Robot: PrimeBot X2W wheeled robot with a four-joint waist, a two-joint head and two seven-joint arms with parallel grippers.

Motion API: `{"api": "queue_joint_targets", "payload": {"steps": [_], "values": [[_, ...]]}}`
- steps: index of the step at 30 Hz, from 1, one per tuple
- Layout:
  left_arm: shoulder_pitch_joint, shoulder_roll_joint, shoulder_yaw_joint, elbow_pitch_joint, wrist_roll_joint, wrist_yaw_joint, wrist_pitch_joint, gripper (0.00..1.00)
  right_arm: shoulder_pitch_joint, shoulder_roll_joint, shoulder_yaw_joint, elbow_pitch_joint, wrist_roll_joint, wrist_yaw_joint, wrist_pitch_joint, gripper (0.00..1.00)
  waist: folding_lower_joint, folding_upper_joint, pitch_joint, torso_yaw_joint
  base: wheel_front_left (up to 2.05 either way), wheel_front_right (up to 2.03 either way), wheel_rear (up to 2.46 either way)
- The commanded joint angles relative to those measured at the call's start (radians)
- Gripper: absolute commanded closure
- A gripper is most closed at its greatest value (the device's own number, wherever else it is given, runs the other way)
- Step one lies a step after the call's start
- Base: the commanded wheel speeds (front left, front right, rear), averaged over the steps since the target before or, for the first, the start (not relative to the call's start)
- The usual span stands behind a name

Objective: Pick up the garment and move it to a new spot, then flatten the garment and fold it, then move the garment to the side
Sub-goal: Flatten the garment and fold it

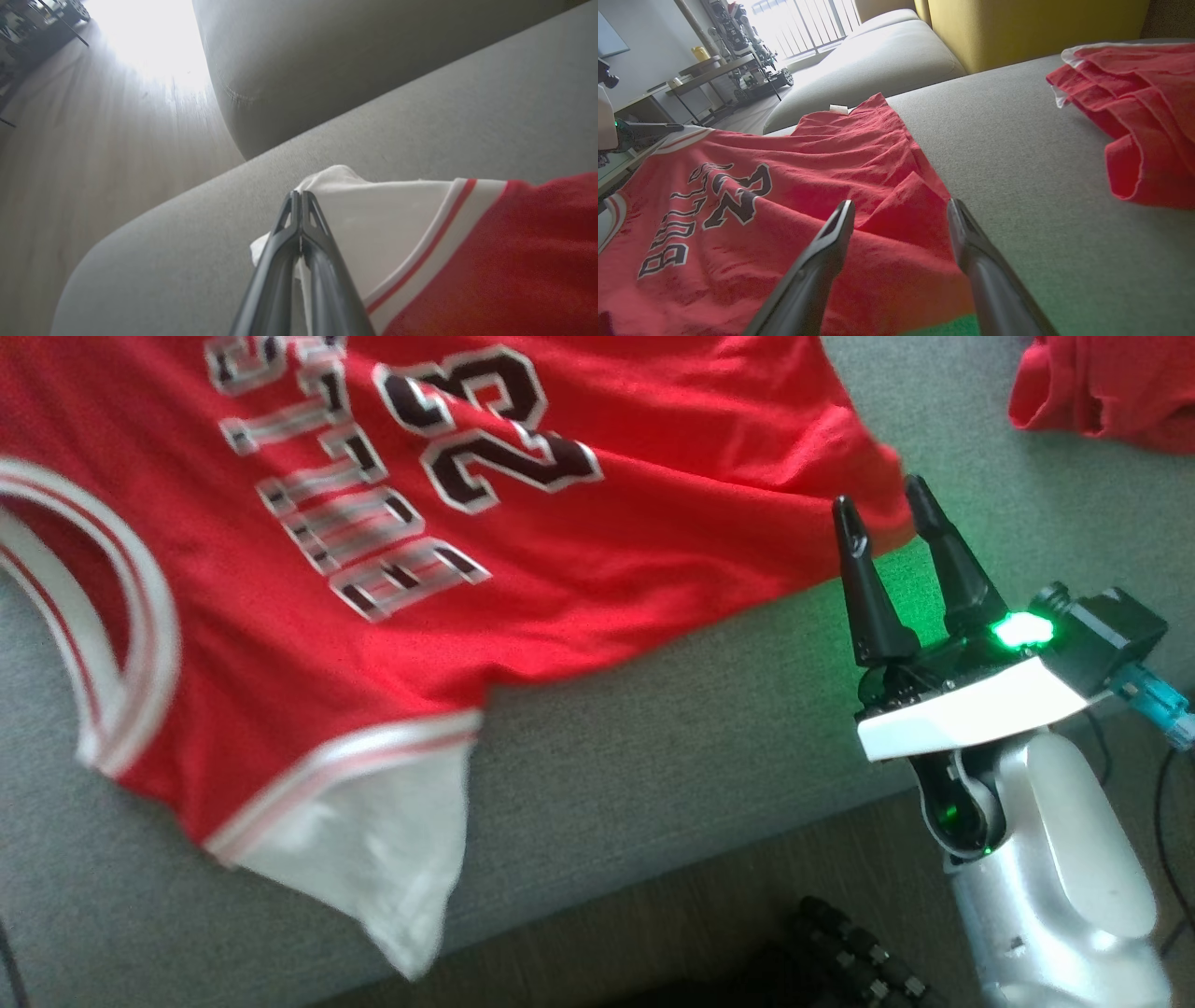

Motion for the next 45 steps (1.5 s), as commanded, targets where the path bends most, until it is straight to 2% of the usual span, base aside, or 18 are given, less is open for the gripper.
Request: {"api": "queue_joint_targets", "payload": {"steps": [1,6,11,12,13,16,22,29,37,45], "values": [[-0.083,0.074,0.014,-0.037,0.038,0.019,-0.037,1.00,-0.009,0.002,0.025,-0.037,0.010,0.000,-0.009,0.00,-0.0001,0.0000,0.016,-0.011,0.00,0.00,0.00],[-0.201,0.097,-0.035,0.000,0.124,0.041,-0.122,1.00,-0.024,0.002,0.042,-0.040,0.023,0.000,-0.009,0.00,-0.0001,0.0000,0.045,-0.035,0.00,0.00,0.00],[-0.278,0.084,-0.095,0.075,0.190,0.050,-0.177,1.00,-0.036,0.002,0.054,-0.040,0.035,0.000,-0.009,0.00,-0.0001,0.0000,0.060,-0.048,0.00,0.00,0.00],[-0.288,0.078,-0.101,0.092,0.196,0.057,-0.187,0.58,-0.039,0.002,0.057,-0.040,0.037,0.000,-0.009,0.00,-0.0001,0.0000,0.062,-0.048,0.00,0.00,0.00],[-0.295,0.068,-0.102,0.113,0.195,0.065,-0.193,0.00,-0.041,0.002,0.058,-0.039,0.039,0.000,-0.009,0.00,-0.0001,0.0000,0.062,-0.047,0.00,0.00,0.00],[-0.301,0.031,-0.096,0.161,0.181,0.093,-0.229,0.00,-0.044,0.002,0.058,-0.037,0.039,0.000,-0.009,0.00,-0.0001,0.0000,0.052,-0.034,0.00,0.00,0.00],[-0.294,-0.025,-0.085,0.211,0.142,0.113,-0.321,0.00,-0.029,0.002,0.036,-0.029,0.005,0.000,-0.009,0.00,-0.0001,0.0000,-0.015,0.028,0.00,0.00,0.00],[-0.237,-0.066,-0.043,0.212,0.064,0.110,-0.449,0.00,-0.006,0.002,-0.011,-0.014,-0.045,0.000,-0.009,0.00,-0.0001,0.0000,-0.115,0.114,0.00,0.00,0.00],[0.025,-0.149,0.035,0.148,-0.075,0.120,-0.575,0.00,0.072,0.002,-0.111,0.008,-0.126,0.000,-0.009,0.00,-0.0001,0.0000,-0.287,0.240,0.00,0.00,0.00],[0.425,-0.227,0.092,-0.071,-0.184,0.155,-0.608,0.00,0.147,0.002,-0.163,0.025,-0.166,0.000,-0.002,0.00,-0.0001,0.0000,-0.421,0.315,0.00,0.00,0.00]]}}
